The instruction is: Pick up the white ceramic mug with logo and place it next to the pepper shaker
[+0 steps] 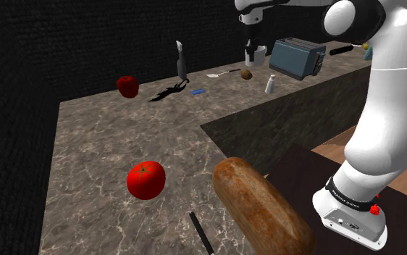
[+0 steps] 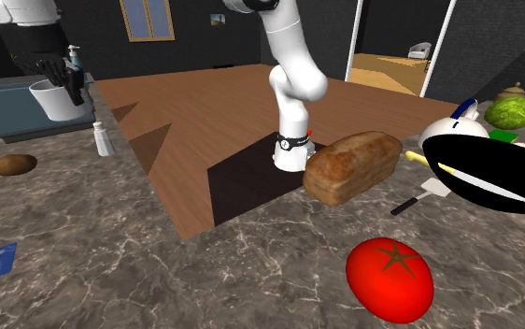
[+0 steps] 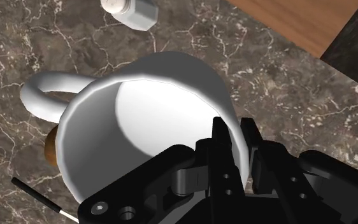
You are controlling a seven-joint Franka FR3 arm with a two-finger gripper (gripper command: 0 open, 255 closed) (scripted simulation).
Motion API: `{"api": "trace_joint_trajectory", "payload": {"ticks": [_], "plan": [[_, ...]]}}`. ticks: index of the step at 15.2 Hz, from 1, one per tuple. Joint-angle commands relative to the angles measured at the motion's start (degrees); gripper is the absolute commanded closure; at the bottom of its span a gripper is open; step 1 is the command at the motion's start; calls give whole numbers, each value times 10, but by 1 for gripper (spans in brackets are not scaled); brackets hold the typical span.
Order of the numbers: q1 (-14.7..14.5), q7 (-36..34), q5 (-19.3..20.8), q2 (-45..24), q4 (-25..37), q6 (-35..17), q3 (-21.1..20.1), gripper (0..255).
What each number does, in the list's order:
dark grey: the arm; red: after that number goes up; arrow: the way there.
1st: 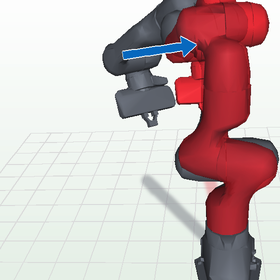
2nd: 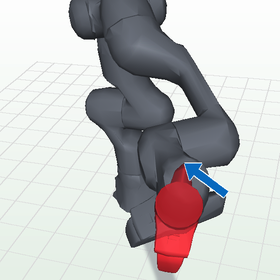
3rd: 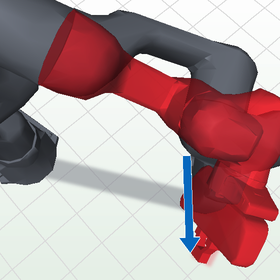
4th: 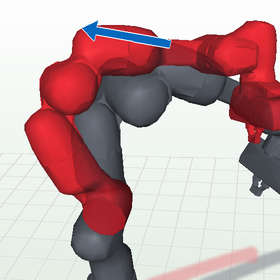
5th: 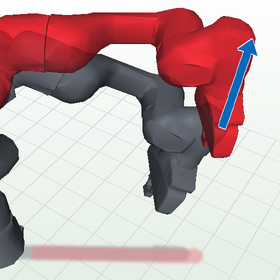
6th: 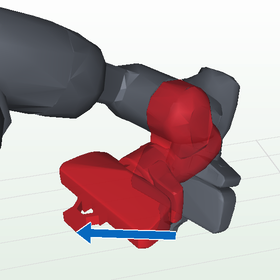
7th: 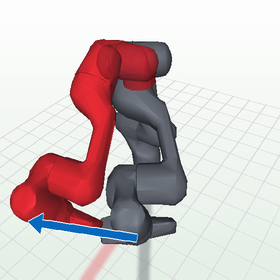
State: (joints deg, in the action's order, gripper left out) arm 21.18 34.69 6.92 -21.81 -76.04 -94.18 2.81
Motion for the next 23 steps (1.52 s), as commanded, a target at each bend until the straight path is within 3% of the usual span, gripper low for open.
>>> {"api": "trace_joint_trajectory", "payload": {"ticks": [1,4,23], "plan": [[13,21,-3,-42,64,20,6,255],[38,55,-10,-125,195,64,13,255],[37,36,-6,-108,21,-92,11,255]]}}
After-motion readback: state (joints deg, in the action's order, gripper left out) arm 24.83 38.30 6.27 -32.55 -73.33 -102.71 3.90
